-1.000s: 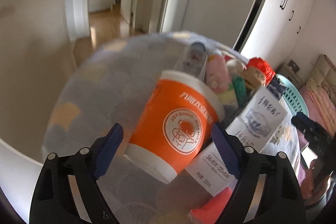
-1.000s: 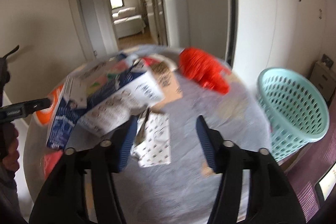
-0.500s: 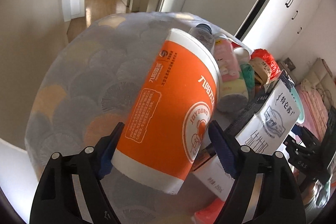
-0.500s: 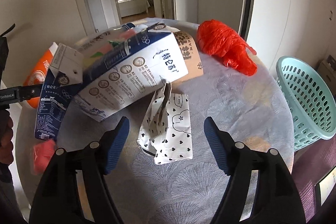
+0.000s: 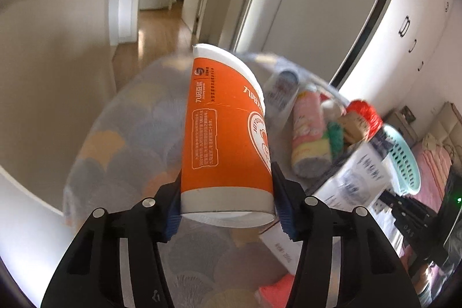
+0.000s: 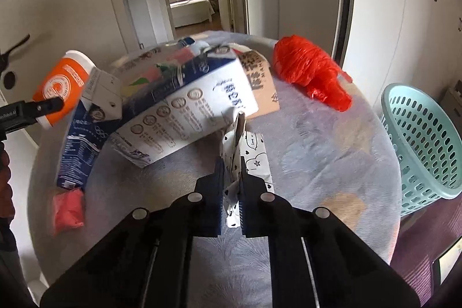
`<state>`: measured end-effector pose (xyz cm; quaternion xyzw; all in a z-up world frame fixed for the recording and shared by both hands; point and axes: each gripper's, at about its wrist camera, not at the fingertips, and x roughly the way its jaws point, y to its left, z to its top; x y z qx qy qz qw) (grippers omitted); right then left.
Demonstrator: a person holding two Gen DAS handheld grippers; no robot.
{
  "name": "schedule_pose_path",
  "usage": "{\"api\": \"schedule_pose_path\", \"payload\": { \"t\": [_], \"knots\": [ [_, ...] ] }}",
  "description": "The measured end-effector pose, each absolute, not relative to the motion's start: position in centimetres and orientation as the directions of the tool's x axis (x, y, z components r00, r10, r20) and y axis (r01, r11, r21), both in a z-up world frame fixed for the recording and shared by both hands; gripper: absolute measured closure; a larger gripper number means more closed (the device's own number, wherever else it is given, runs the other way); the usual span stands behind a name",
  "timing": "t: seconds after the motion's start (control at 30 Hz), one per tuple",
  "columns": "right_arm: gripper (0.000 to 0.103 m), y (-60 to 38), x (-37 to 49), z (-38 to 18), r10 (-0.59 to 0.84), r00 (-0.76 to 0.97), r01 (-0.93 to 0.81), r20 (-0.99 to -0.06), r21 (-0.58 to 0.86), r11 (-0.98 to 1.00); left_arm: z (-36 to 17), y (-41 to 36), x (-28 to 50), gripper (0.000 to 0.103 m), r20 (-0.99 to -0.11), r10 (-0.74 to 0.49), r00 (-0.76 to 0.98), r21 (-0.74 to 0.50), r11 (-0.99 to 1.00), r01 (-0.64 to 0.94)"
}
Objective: Collect trash
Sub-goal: 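Grasp the orange paper cup with the left tool while the right tool grasps the white polka-dot paper, then carry cup and paper over the teal basket and open both tools to drop them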
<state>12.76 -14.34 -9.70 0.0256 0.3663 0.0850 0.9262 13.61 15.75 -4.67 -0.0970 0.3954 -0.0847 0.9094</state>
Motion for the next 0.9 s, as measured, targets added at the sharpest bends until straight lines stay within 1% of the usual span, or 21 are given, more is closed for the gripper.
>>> {"api": "schedule_pose_path", "payload": {
  "t": [0.2, 0.33, 0.5, 0.67, 0.9],
  "knots": [
    [0.098, -16.9, 11.7, -8.0, 0.178, 0.744, -0.119, -0.644, 0.135, 0.984, -0.7, 13.0, 12.0, 0.051, -0.637, -0.26, 0.726, -0.233, 0.962, 0.141],
    [0.098, -18.6, 11.2, -6.8, 0.177, 0.766, -0.1, -0.618, 0.157, 0.982, 1.4, 8.4, 11.7, 0.051, -0.594, -0.322, 0.737, -0.225, 0.946, 0.232],
    [0.098, -21.7, 10.5, -5.0, 0.146, 0.807, -0.048, -0.573, 0.183, 0.982, 2.2, 1.4, 12.5, 0.051, -0.571, -0.421, 0.705, -0.231, 0.906, 0.354],
    [0.098, -26.9, 10.6, -3.6, 0.058, 0.845, 0.058, -0.531, 0.199, 0.978, 2.1, -6.4, 14.6, 0.051, -0.57, -0.518, 0.638, -0.248, 0.848, 0.468],
    [0.098, -35.9, 11.2, -3.2, -0.108, 0.851, 0.256, -0.514, 0.226, 0.94, 1.0, -16.7, 18.2, 0.051, -0.579, -0.62, 0.53, -0.278, 0.761, 0.587]
  ]
}}
